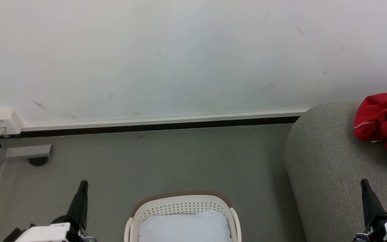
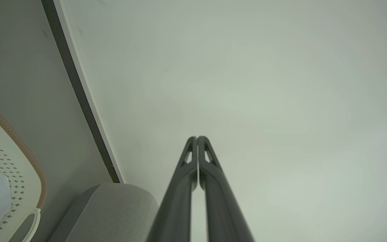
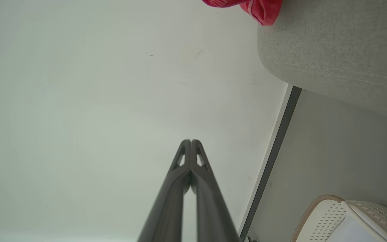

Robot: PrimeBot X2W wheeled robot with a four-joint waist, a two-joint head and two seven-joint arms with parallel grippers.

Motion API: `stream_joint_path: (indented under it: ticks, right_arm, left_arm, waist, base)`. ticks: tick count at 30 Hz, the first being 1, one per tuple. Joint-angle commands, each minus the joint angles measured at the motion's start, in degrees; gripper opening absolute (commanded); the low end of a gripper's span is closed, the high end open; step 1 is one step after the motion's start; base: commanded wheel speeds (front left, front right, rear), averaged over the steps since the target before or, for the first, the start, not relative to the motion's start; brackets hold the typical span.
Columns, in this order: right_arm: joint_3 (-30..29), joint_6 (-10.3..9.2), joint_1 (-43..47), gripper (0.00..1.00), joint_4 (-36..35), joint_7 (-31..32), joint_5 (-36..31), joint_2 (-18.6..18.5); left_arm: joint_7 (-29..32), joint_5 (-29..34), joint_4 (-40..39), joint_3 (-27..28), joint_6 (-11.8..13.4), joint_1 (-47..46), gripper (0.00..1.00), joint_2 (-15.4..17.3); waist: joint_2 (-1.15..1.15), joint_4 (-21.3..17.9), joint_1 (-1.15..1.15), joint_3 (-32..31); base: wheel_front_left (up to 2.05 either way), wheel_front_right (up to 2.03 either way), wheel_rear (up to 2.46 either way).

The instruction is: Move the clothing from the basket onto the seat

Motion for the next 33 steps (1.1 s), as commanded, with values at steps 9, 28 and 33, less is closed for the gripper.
stream_joint_path:
  ticks: [9,28,33]
  right_arm:
    - [-0.25,-0.12,-0.67,0.00,-0.10,0.23,-0.36,0.07]
    - [-0.43,-0.12,-0.69,0.00,-0.08,0.42,-0.47,0.20]
    - [-0.48,-0.12,-0.70,0.00,-0.08,0.47,-0.49,0.22]
  left_arm:
    - [0.22,-0.78,-0.16,0.15,0.08,-0.49,0.00,0.11]
    - [0.22,-0.77,-0.16,0.14,0.08,-0.49,0.00,0.11]
    - [0.22,-0.78,-0.16,0.14,0.08,-0.49,0.00,0.11]
  waist:
    - [0.00,0.00,0.00,0.00]
    - [0.00,0.00,0.00,0.00]
    - [0.00,0.00,0.00,0.00]
  base:
    - [0.00,0.00,0.00]
    - [0.00,0.00,0.00]
    - [0.00,0.00,0.00]
